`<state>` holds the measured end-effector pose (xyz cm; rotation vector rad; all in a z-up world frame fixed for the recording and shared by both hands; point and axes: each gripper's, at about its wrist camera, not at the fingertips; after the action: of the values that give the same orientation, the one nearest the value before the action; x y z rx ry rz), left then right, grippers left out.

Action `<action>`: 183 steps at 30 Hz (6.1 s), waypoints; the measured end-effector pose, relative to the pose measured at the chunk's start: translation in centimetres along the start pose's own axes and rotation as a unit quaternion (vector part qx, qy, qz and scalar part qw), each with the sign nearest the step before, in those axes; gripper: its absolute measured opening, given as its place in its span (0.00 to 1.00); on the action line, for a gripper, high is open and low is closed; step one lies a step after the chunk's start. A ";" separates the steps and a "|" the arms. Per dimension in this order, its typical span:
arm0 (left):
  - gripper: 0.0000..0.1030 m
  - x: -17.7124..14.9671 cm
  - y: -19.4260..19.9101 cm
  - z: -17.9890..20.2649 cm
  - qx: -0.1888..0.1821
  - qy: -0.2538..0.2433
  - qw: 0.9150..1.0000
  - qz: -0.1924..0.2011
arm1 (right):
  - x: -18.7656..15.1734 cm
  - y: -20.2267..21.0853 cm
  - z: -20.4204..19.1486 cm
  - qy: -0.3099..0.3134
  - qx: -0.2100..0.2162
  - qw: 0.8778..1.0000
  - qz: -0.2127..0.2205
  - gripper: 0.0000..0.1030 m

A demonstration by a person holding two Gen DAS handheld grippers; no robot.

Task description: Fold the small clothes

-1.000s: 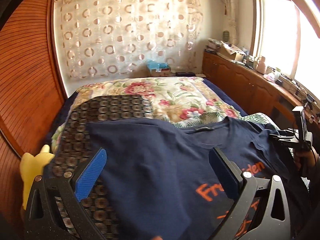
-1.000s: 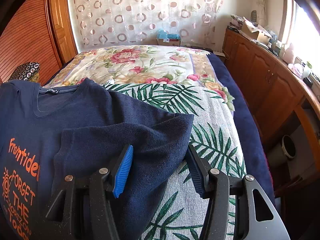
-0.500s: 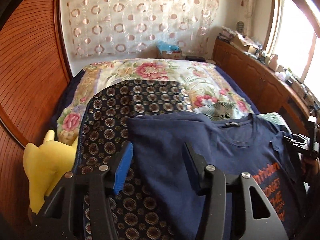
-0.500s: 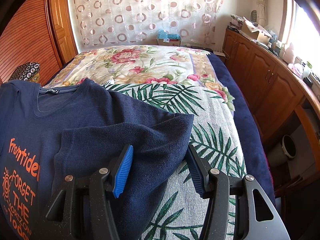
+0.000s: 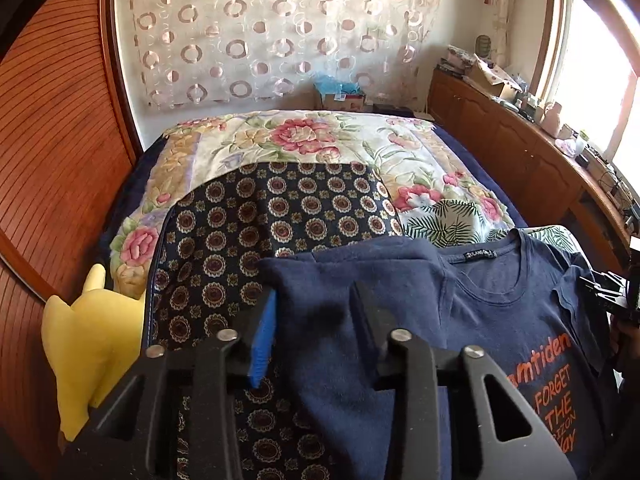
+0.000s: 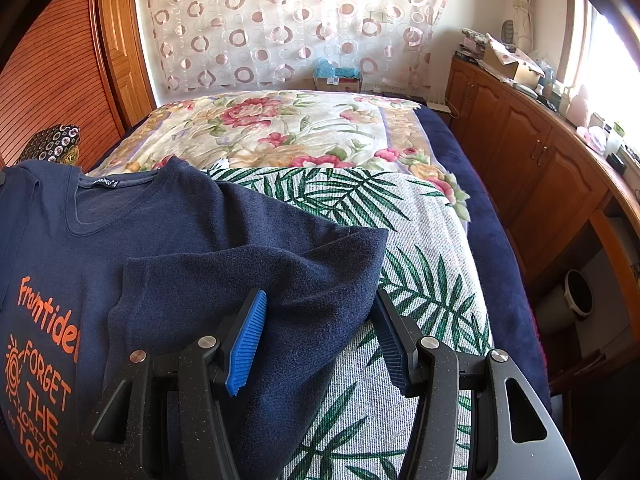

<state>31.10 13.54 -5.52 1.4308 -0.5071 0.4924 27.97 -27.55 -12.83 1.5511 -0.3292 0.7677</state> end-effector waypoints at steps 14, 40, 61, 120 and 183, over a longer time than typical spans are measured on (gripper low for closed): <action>0.03 0.1 0.5 0.4 -0.001 -0.022 1.000 0.017 | 0.0 0.0 0.1 0.000 0.000 1.000 0.000 0.54; 0.03 -6.1 8.8 8.6 -0.048 -0.082 0.991 0.091 | 0.9 1.4 -0.9 0.034 0.031 0.999 0.026 0.05; 0.03 -15.4 17.0 7.3 -0.032 -0.044 0.987 0.149 | -10.3 15.0 -1.0 0.027 0.092 0.983 0.158 0.03; 0.70 -18.8 12.2 3.5 -0.001 -0.025 0.999 0.044 | -15.8 17.8 -0.2 0.039 0.034 0.994 0.095 0.52; 0.08 -17.2 27.0 5.2 -0.074 -0.027 0.971 0.226 | -15.3 34.7 0.0 0.099 0.049 0.973 0.204 0.09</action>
<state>0.94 10.20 5.99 1.1864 -0.9047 0.7626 -4.92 -36.21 3.99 1.5012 -0.4760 1.2673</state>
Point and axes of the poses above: each gripper's, at about its wrist camera, not at the fingertips, and y roughly against the way its jaws point, z to its right, x to its top, and after that the axes turned 6 degrees about -z, right-handed
